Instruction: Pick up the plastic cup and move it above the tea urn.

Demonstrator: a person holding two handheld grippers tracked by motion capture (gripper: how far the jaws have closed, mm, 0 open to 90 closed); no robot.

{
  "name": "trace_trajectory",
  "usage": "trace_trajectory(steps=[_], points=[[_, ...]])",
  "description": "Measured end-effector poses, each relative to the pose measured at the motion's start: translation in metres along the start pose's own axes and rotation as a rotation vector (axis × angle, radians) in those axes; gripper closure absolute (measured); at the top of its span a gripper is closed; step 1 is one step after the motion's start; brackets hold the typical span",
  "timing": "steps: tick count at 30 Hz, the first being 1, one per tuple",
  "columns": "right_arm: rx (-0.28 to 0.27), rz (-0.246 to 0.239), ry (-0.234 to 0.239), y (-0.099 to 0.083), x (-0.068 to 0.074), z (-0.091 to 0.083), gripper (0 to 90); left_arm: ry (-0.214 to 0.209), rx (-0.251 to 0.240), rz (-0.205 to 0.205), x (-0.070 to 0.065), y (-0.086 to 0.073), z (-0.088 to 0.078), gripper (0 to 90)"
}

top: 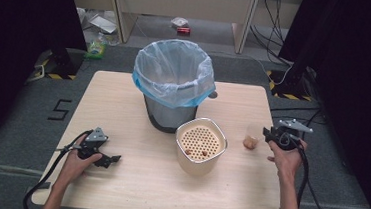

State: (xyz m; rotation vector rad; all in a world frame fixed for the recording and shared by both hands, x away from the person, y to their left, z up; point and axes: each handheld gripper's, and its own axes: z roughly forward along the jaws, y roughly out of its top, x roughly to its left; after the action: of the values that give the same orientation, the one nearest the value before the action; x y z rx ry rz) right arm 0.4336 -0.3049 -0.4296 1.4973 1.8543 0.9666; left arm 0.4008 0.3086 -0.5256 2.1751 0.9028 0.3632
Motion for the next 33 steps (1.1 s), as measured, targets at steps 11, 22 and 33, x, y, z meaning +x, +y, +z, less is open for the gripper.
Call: trace_trajectory(steps=[11,22,33], points=[[0.087,-0.008,0.003,-0.001,-0.001,0.019,72.3,0.000,0.000,0.000,0.000,0.000,0.000,0.0],[0.034,-0.103,0.053,-0.001,0.010,0.010,86.8,0.000,0.000,0.000,0.000,0.000,0.000,0.0],[-0.106,-0.267,-0.017,0.017,0.028,-0.017,86.8,0.000,0.001,0.000,0.000,0.000,0.000,0.0]])
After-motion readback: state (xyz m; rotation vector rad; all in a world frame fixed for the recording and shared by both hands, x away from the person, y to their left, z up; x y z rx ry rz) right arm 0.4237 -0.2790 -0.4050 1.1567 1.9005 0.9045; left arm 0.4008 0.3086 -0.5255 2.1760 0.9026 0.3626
